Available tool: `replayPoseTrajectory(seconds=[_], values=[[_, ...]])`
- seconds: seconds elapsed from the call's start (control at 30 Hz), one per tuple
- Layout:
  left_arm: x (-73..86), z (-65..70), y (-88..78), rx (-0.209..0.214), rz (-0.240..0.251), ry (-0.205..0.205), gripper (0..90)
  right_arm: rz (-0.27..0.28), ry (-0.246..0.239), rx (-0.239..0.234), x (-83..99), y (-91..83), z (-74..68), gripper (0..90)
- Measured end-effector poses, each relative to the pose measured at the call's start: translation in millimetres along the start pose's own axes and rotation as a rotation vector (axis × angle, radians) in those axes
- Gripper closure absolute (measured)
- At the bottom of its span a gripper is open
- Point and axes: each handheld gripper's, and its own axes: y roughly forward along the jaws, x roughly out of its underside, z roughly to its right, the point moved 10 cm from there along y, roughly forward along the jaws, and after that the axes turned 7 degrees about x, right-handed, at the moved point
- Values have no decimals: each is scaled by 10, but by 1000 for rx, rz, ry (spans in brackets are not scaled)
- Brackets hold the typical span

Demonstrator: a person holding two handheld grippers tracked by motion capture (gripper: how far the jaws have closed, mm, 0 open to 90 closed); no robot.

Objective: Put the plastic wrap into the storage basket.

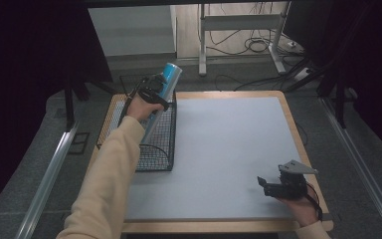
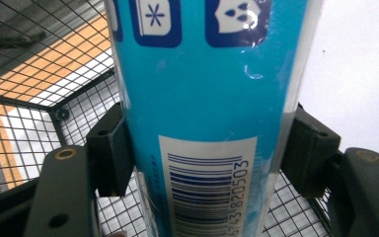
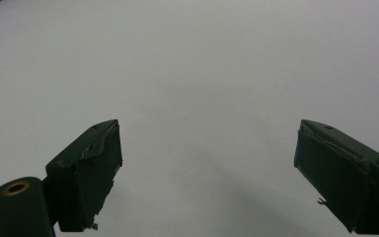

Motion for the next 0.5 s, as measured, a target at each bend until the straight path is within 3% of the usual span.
replayPoseTrajectory(seconds=[0.5], values=[[-63,-75,194,-31,-90,12,321,6,4,-3,-3,-20,11,111]])
